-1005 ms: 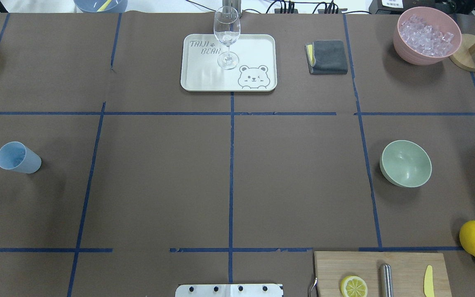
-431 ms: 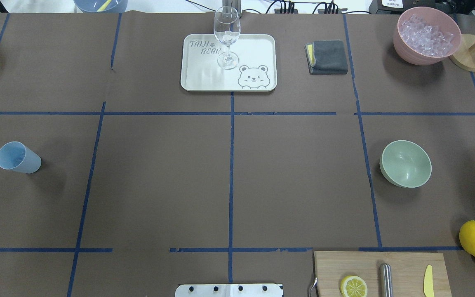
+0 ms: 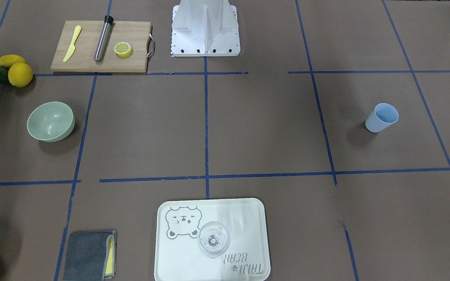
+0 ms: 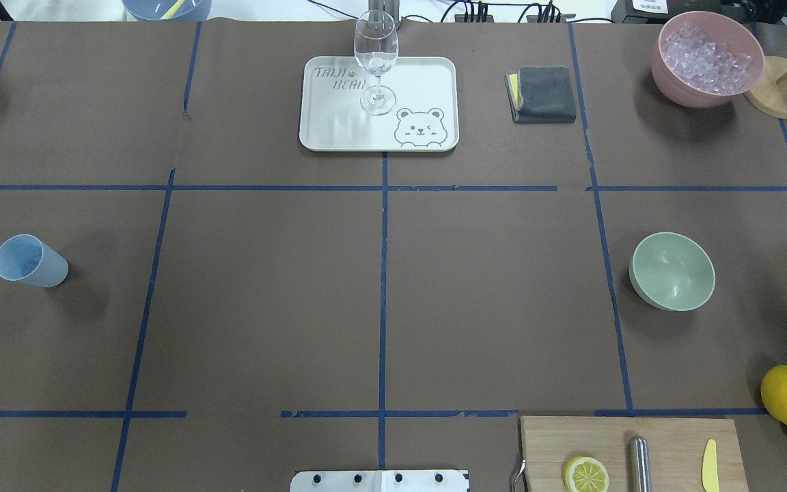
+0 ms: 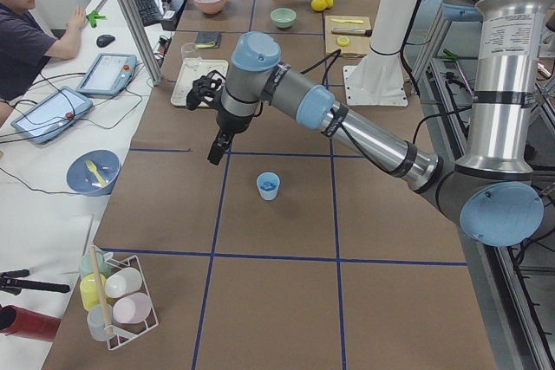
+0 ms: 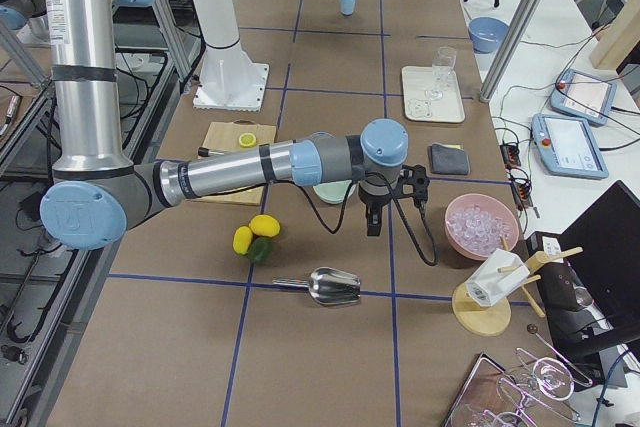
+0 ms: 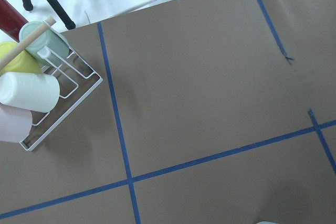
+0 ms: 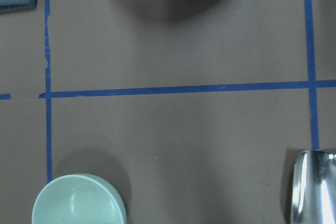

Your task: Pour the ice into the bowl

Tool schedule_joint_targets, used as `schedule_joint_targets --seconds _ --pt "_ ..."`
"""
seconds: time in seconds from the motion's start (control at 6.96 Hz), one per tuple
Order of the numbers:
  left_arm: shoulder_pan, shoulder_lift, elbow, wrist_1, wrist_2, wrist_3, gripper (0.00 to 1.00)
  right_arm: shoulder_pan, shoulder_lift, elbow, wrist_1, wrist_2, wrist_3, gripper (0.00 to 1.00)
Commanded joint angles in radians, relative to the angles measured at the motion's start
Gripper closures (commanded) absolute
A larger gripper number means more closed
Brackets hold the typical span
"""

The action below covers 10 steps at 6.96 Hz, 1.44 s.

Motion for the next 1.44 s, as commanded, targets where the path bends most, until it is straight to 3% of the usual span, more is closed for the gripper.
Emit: schedule_joint_targets --seconds 0.0,0.14,0.43,0.86,1.15,1.29 --pt "0.06 0.066 -0.112 -0.048 0.06 -0.139 0.0 -0.203 -0.09 0.001 0.422 -0.099 0.431 0.0" --pt "0.083 0.155 -0.123 -0.186 0.075 -0.205 0.0 -0.285 -0.111 0.001 0.521 -0.148 0.533 0.0" --pt "0.188 0.371 -0.122 -0.581 0.182 -0.387 0.0 -0.42 -0.114 0.001 0.53 -0.262 0.599 0.0" --pt "0.245 0.386 -0.125 -0.629 0.249 -0.448 0.0 -0.529 -0.127 -0.014 0.53 -0.362 0.619 0.01" --pt "0.264 0.387 -0.123 -0.647 0.252 -0.449 0.0 -0.54 -0.13 -0.044 0.531 -0.367 0.617 0.09" --pt "0.271 0.387 -0.123 -0.649 0.278 -0.445 0.0 -0.538 -0.136 -0.051 0.531 -0.365 0.619 0.19"
